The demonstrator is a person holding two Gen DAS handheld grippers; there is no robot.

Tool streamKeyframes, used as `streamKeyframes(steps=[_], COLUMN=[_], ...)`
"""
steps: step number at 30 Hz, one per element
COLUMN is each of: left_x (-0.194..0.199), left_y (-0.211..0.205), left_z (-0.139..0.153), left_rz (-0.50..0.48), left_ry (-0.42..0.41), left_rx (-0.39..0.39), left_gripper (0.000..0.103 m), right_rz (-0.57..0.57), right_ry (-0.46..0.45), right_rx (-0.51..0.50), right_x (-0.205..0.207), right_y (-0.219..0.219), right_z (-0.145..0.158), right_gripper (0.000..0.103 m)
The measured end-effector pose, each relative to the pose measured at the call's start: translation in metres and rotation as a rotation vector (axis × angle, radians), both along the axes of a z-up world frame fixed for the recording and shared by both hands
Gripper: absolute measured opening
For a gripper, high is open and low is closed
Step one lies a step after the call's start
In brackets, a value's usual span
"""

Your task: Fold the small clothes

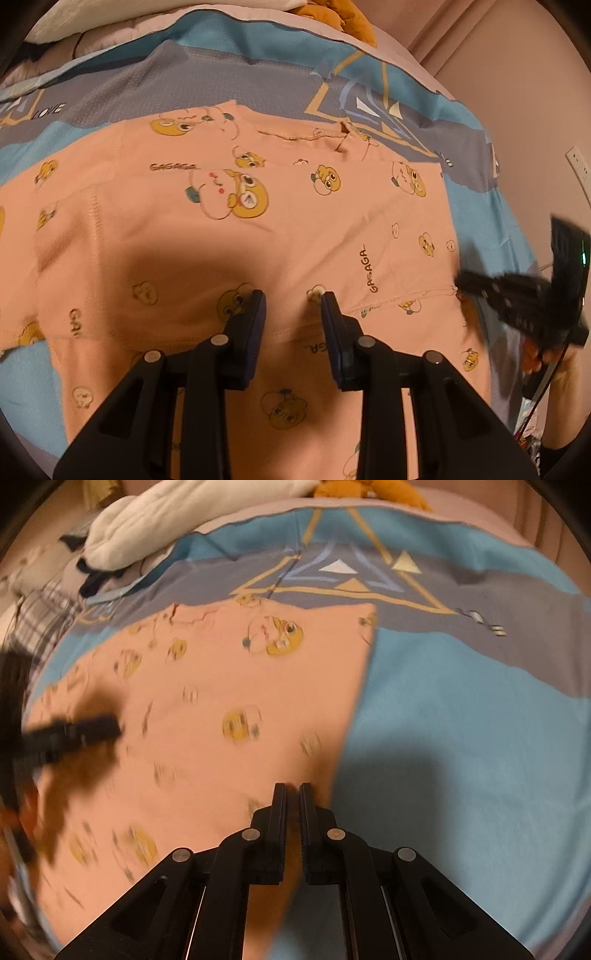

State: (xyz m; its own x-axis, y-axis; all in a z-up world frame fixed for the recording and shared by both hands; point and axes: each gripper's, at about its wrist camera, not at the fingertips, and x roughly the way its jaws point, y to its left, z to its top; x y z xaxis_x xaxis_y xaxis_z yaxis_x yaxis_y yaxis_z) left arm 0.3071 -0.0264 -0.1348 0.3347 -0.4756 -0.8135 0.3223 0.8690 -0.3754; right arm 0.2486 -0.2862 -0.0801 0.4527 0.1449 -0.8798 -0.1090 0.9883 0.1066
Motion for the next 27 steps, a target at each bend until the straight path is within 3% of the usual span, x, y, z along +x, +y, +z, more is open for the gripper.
streamKeyframes(steps=[1,3,4,5,9,11,13,16,19,23,27], left_x=[-0.002,-0.011,-0.017,-0.025,-0.052,-0.065,-0.078,-0.090,-0.095,-0.087,-0.069], left_y=[0.004,0.019,0.028,0.041,0.100,0.133,0.172,0.225,0.275,0.309,0.329], left_z=[0.002,0.011,0.017,0.024,0.036,0.037,0.036,0.031,0.021,0.004,-0.004], left_rz=[0.007,0.026,0.043,0.067,0.168,0.245,0.344,0.495,0.639,0.739,0.830], left_ry=[0.003,-0.015,-0.039,-0.068,-0.096,-0.093,-0.089,-0.059,-0.024,0.012,-0.006], left_rx=[-0.007,-0.021,-0.011,0.000,-0.014,-0.025,-0.042,-0.111,-0.236,-0.396,-0.493], left_gripper=[0.034,0.053,0.072,0.082,0.083,0.087,0.089,0.090,0.090,0.090,0.090], right_rz=[-0.017,-0.037,-0.040,-0.040,-0.041,-0.032,-0.019,0.020,0.050,0.066,0.057], right_ry=[0.027,0.046,0.036,0.018,-0.049,-0.083,-0.106,-0.123,-0.122,-0.111,-0.101], right_rx=[-0.006,0.013,0.013,0.016,0.109,0.153,0.191,0.250,0.291,0.347,0.362], right_x=[-0.011,-0.024,-0.032,-0.040,-0.060,-0.070,-0.066,-0.068,-0.076,-0.080,-0.082], right_y=[-0.005,-0.011,-0.013,-0.012,-0.004,0.007,0.026,0.053,0.075,0.092,0.098], right_z=[0.002,0.007,0.011,0.017,0.033,0.037,0.037,0.033,0.032,0.025,0.020], right_gripper=[0.005,0.005,0.006,0.007,0.015,0.042,0.053,0.053,0.053,0.053,0.053])
